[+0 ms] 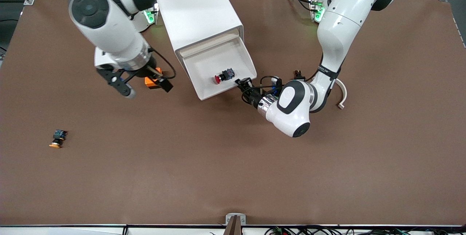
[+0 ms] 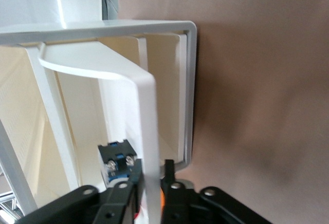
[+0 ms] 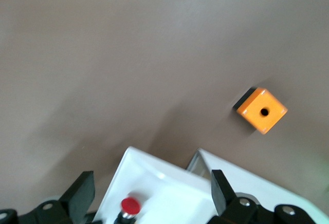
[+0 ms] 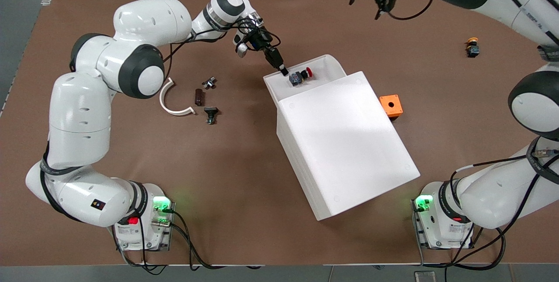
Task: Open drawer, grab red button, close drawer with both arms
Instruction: 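Grasp the red button in the drawer with the right gripper while the left gripper withdraws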
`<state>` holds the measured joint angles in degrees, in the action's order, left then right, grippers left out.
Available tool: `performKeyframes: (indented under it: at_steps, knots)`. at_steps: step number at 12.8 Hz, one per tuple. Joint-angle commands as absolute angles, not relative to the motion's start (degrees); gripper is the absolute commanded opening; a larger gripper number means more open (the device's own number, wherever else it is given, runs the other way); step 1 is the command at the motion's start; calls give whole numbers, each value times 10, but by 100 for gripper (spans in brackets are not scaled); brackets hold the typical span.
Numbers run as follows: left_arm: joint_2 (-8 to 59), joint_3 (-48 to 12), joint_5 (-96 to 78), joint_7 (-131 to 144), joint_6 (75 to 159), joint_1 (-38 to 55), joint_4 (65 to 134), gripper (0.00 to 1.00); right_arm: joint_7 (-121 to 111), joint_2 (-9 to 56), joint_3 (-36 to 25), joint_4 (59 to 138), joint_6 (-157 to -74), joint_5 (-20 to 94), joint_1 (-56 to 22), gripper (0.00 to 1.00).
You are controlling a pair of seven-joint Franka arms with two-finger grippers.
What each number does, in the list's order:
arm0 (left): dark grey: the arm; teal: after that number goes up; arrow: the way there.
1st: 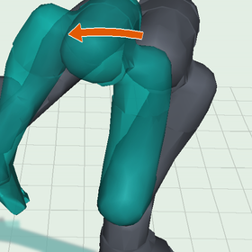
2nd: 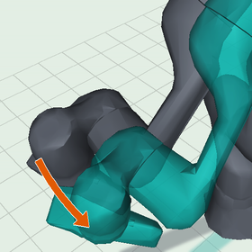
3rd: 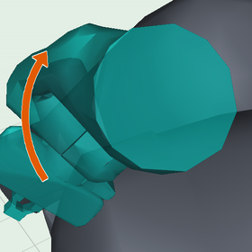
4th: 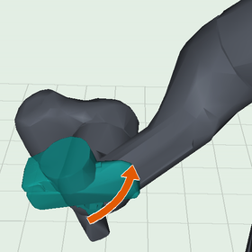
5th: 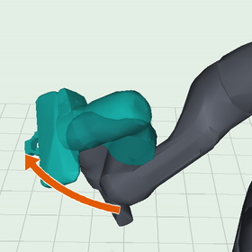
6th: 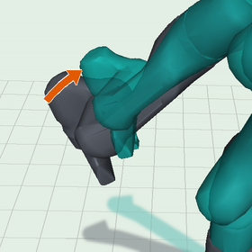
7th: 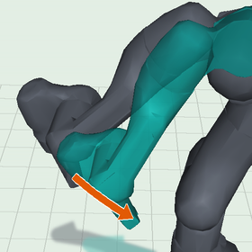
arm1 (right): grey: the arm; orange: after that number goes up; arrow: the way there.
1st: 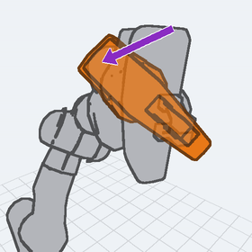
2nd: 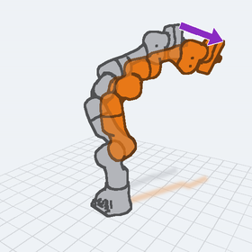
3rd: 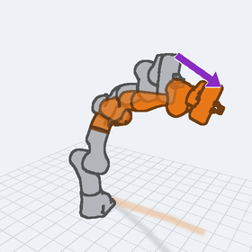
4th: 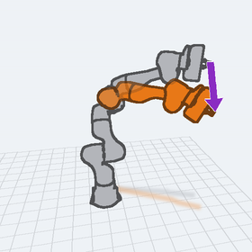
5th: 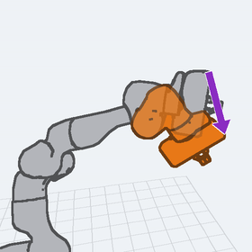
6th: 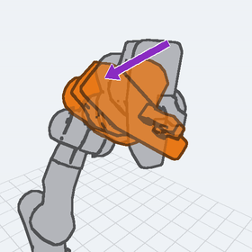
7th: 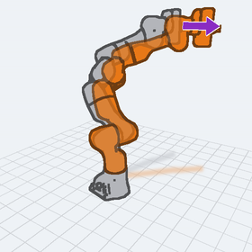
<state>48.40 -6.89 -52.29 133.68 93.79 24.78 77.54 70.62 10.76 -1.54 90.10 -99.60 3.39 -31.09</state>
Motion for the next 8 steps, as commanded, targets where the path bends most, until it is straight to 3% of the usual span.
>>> performKeyframes:
  at_steps: [1,8]
  knots:
    - [488,-73,-531,1332,938,238,759,100,758,133,-22,903,-1026,32,-341,100]
    - [458,-73,-523,1218,914,137,697,100,905,206,-23,904,-1091,1,-432,100]
